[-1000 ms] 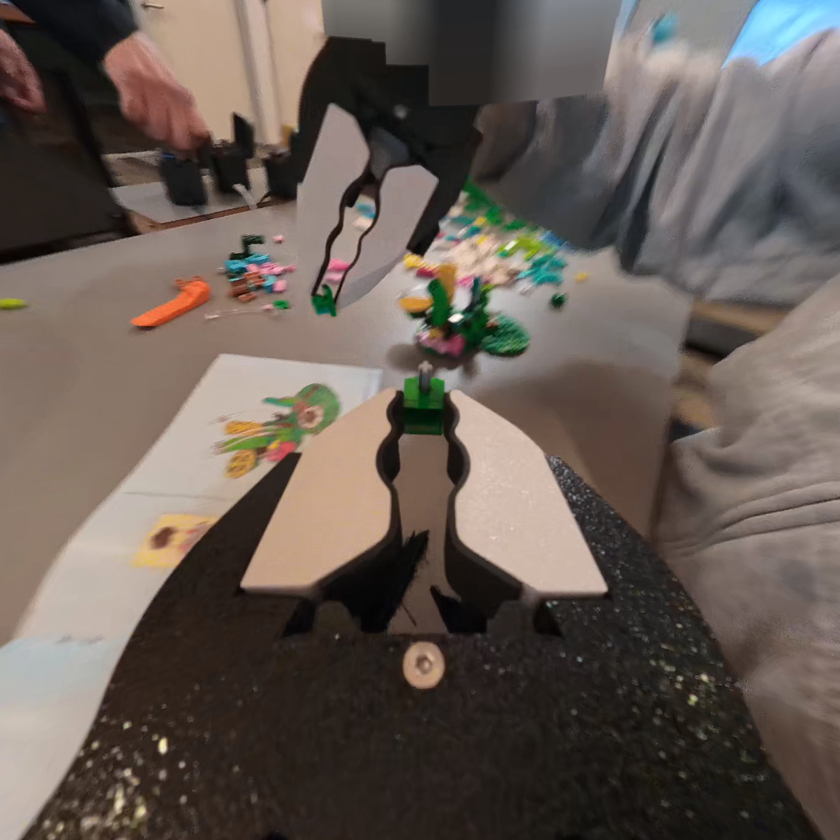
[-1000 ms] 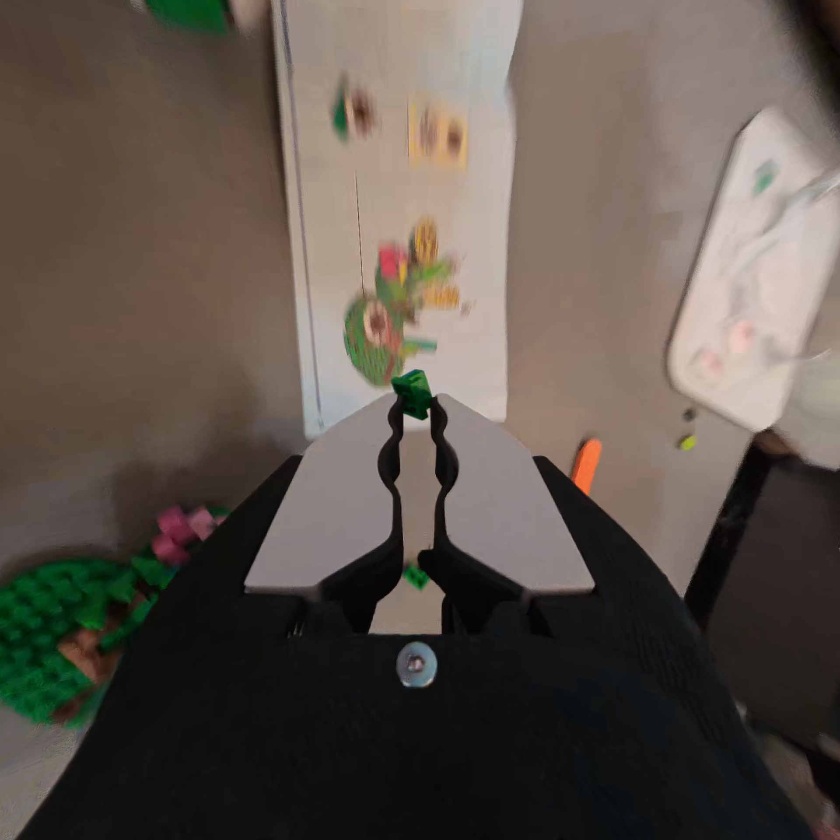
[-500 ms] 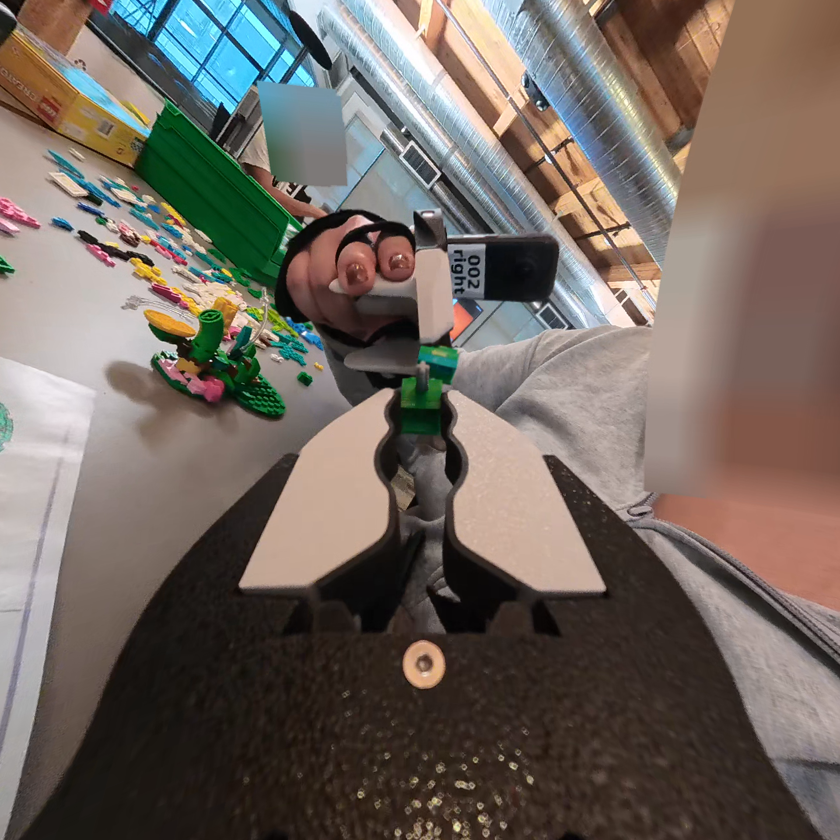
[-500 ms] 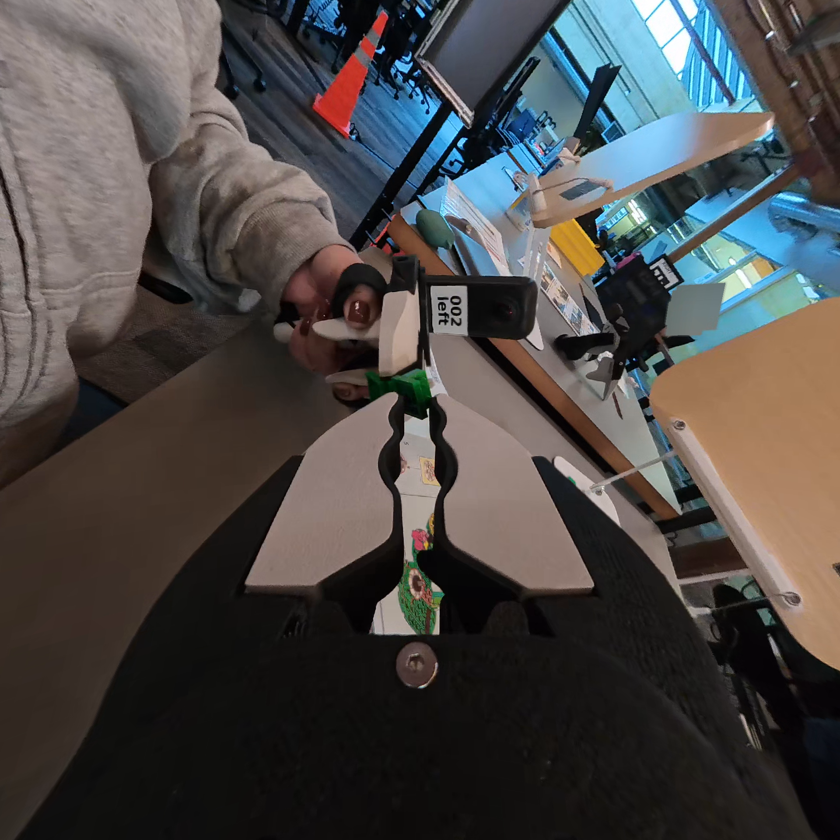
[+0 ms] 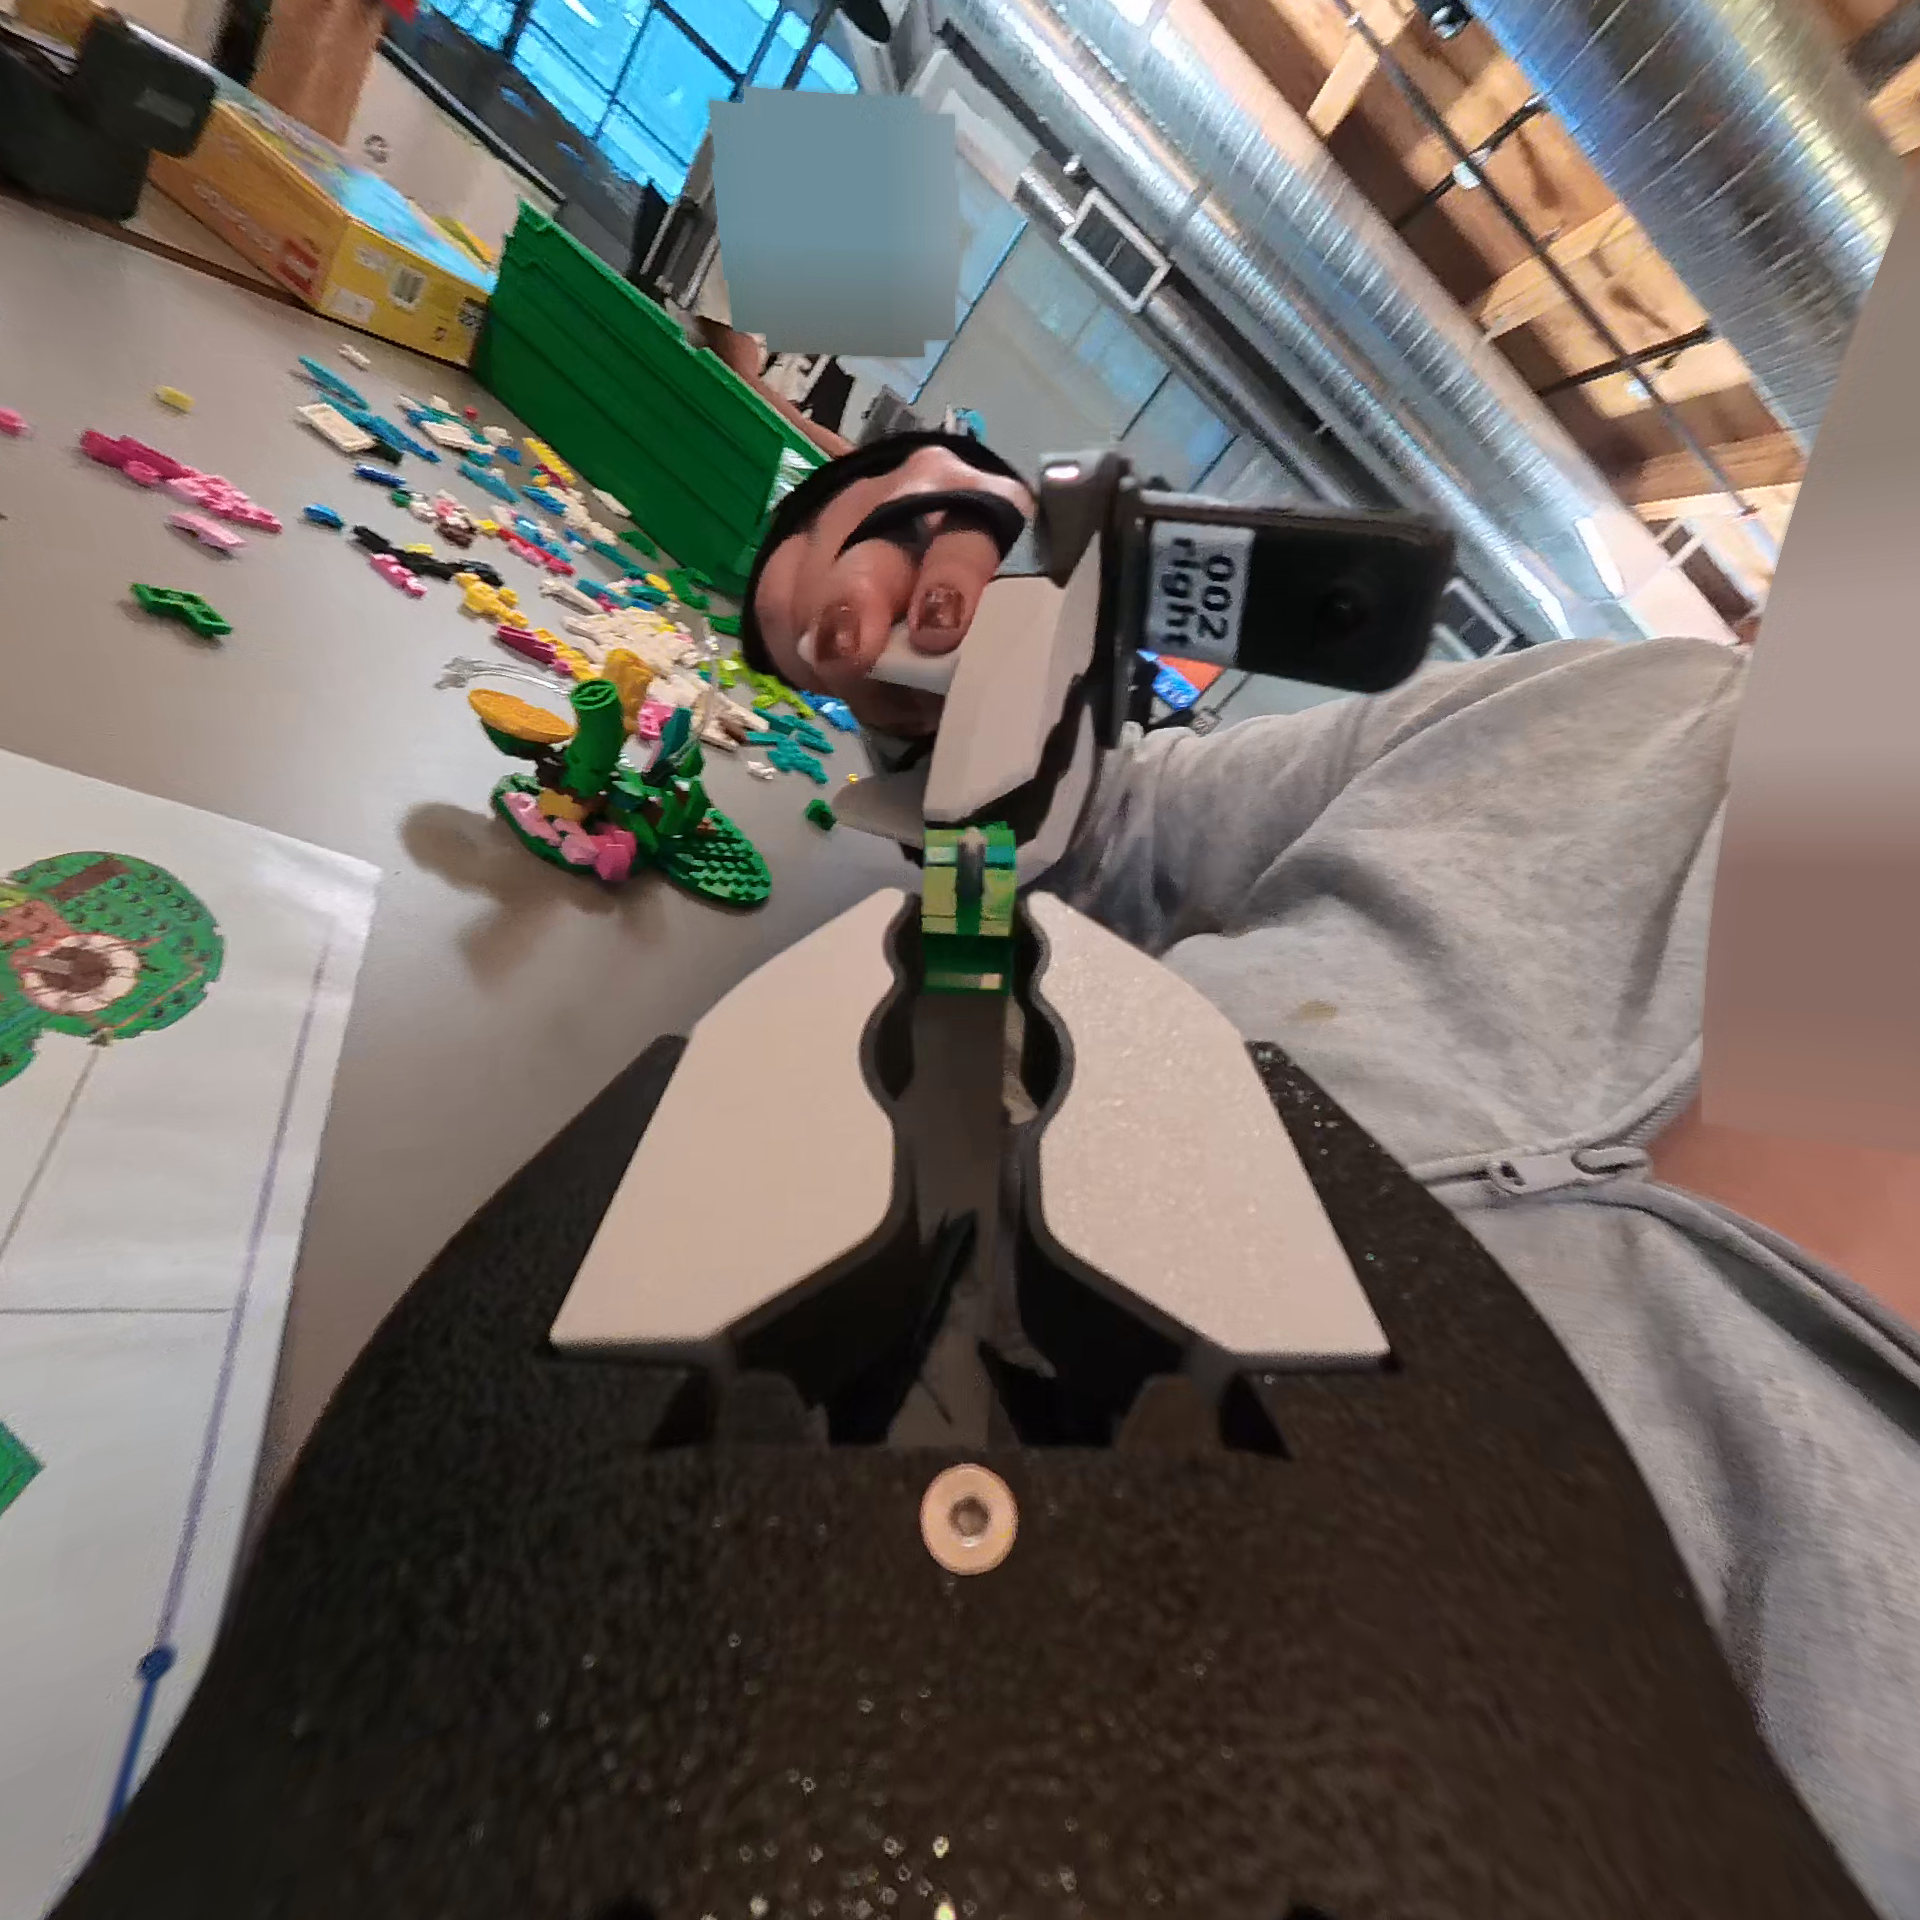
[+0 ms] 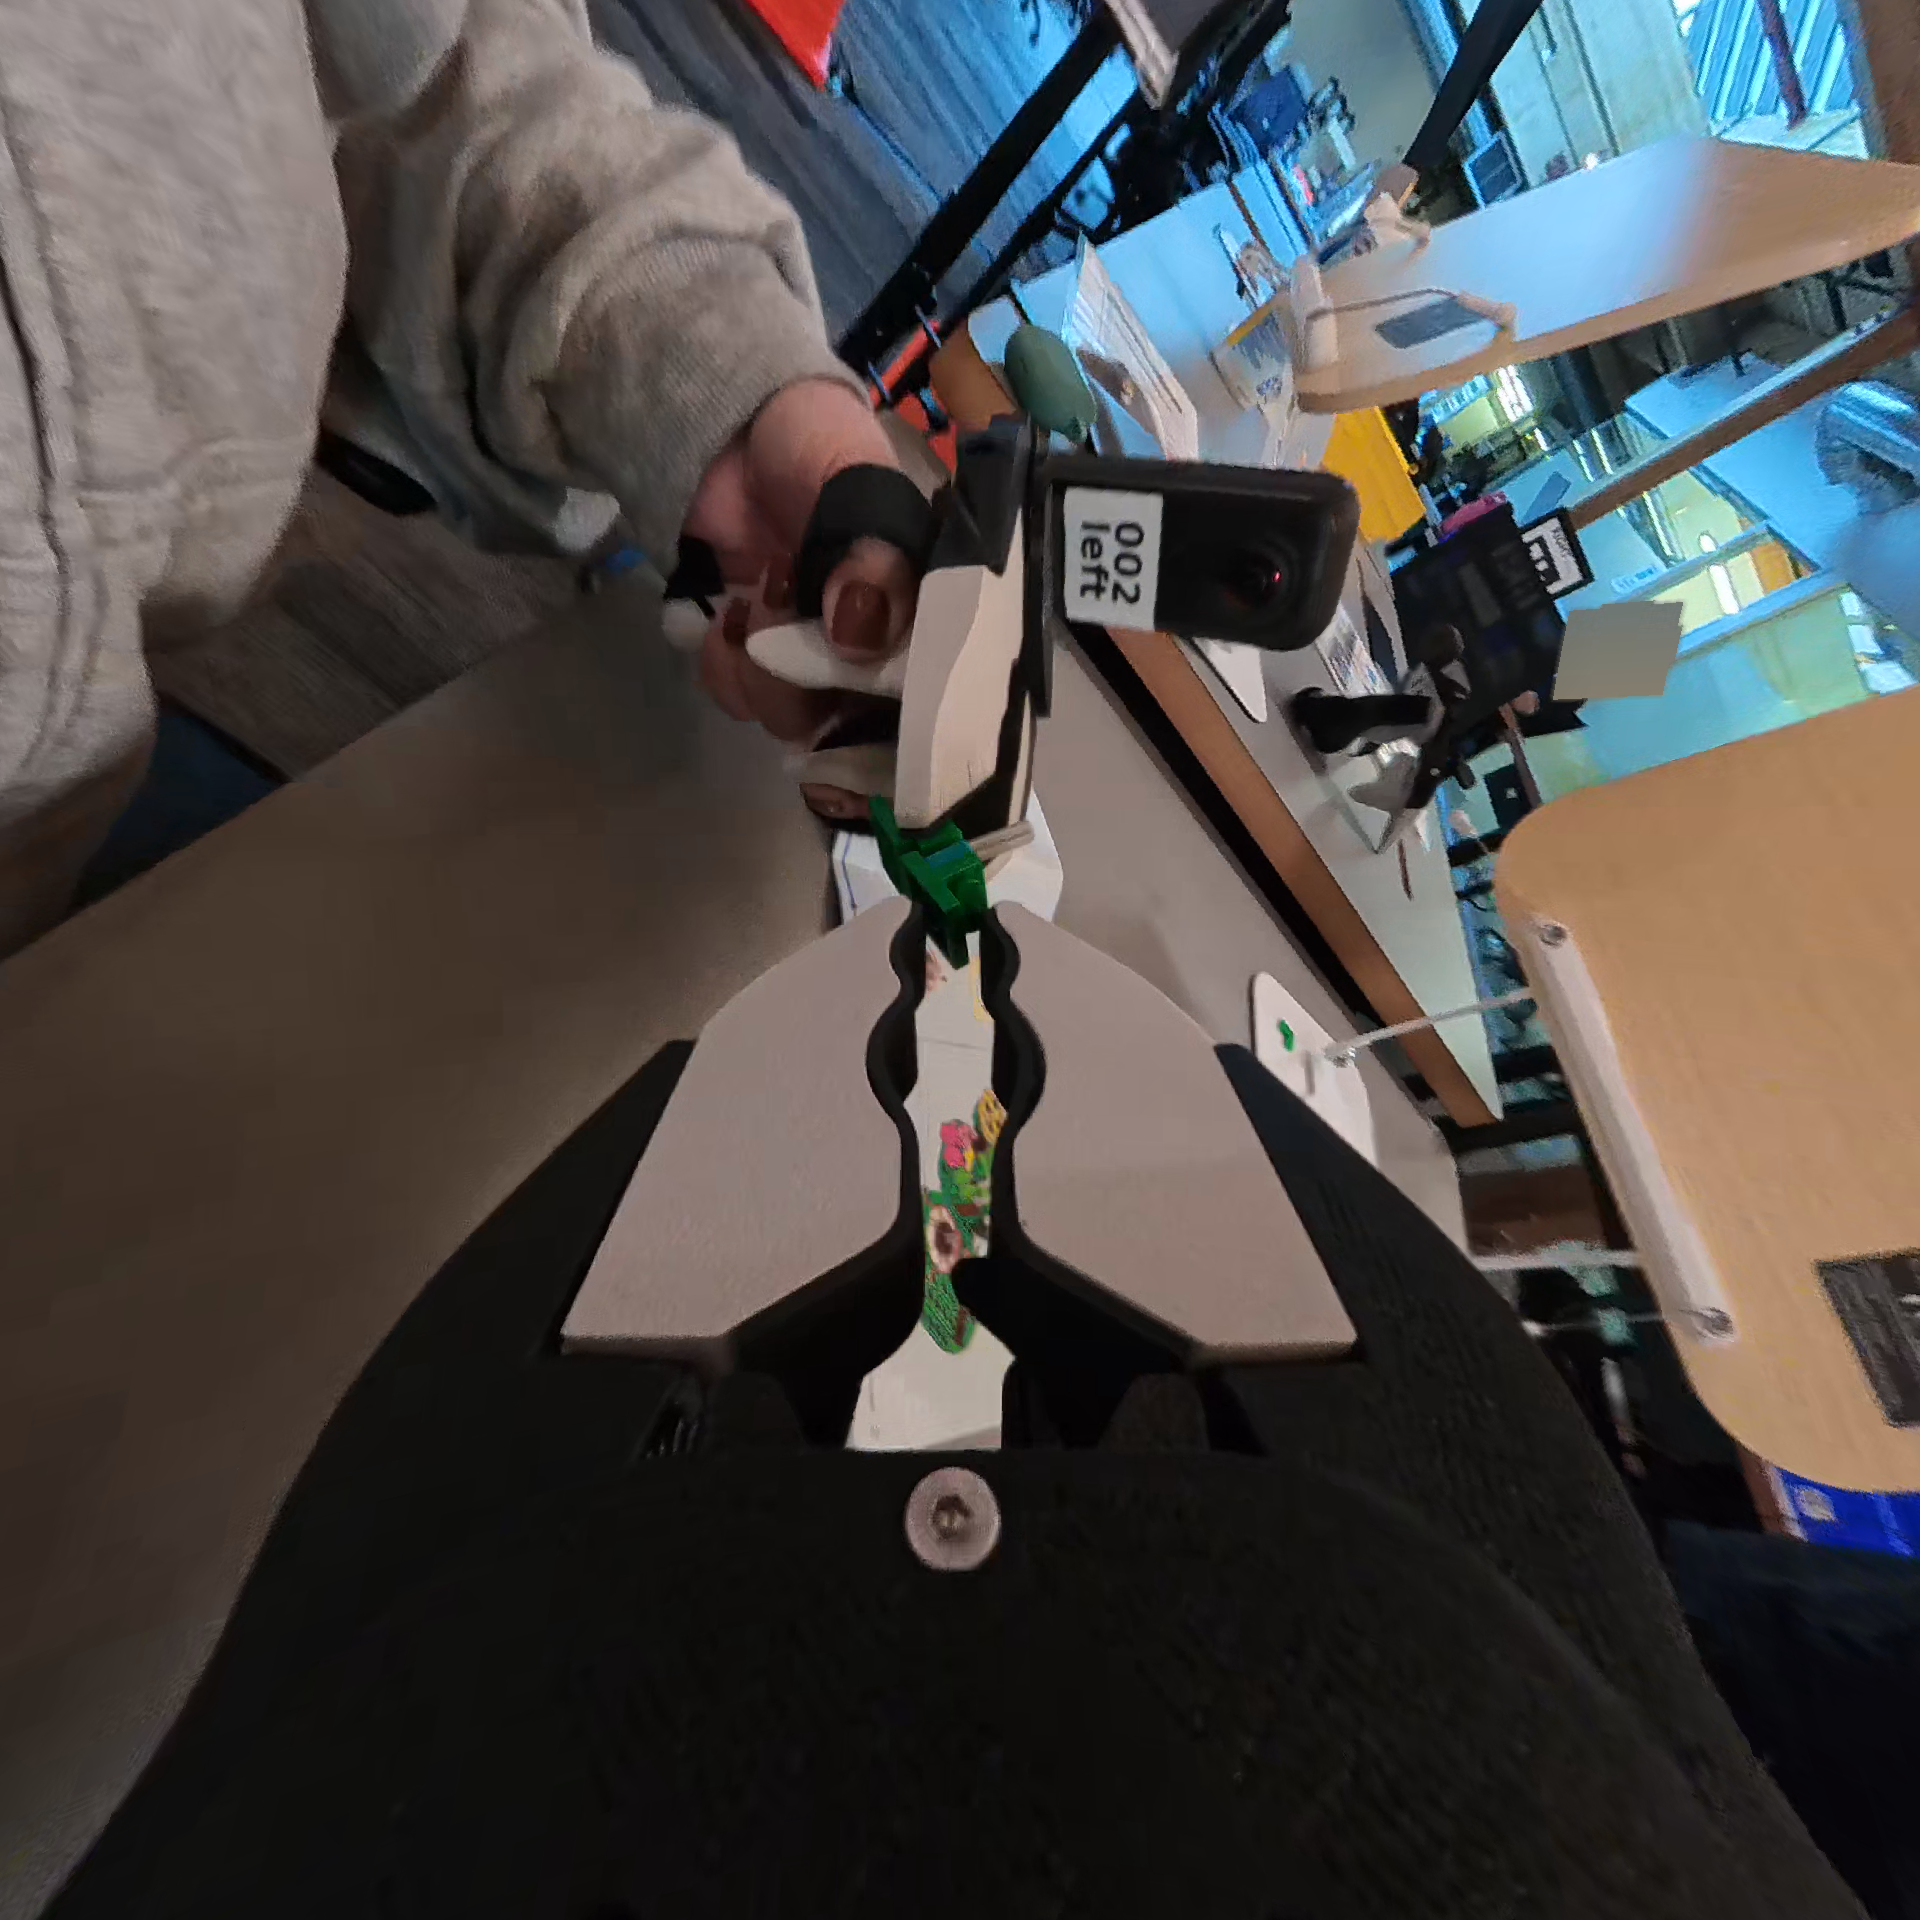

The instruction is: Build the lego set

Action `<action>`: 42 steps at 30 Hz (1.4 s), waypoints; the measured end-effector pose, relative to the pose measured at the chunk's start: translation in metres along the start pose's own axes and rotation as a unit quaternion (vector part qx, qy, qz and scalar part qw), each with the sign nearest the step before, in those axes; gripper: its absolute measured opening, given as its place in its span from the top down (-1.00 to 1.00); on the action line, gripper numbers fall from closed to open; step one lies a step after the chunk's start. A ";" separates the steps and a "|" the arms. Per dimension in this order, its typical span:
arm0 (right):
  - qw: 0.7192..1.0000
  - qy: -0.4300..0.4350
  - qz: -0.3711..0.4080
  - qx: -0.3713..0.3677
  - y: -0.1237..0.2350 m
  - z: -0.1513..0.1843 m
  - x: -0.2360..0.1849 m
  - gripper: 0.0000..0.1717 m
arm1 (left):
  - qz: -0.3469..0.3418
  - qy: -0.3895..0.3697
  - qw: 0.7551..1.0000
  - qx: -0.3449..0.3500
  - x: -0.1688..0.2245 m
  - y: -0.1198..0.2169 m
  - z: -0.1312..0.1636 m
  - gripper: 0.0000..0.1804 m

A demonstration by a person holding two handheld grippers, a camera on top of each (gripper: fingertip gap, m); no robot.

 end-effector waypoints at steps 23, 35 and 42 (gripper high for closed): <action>0.939 0.276 0.056 -0.199 -0.012 0.018 -0.019 0.94 | -0.165 -0.102 0.979 -0.062 -0.022 -0.005 0.005 0.82; 0.947 0.263 0.030 -0.181 -0.012 0.024 -0.024 0.92 | -0.164 -0.098 0.977 -0.089 -0.027 -0.007 0.013 0.82; 0.987 0.018 0.094 -0.128 -0.006 0.017 -0.005 0.62 | -0.048 -0.005 0.996 0.072 -0.019 0.008 -0.008 0.82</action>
Point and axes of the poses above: each gripper's, where its closed fingertips meet, y back along the fingers, z out of its underside, x = y × z across the jaws, the point moved 4 cm from there along y, back along the fingers, and after that the axes turned 5 degrees about z, right-handed, at the moved point
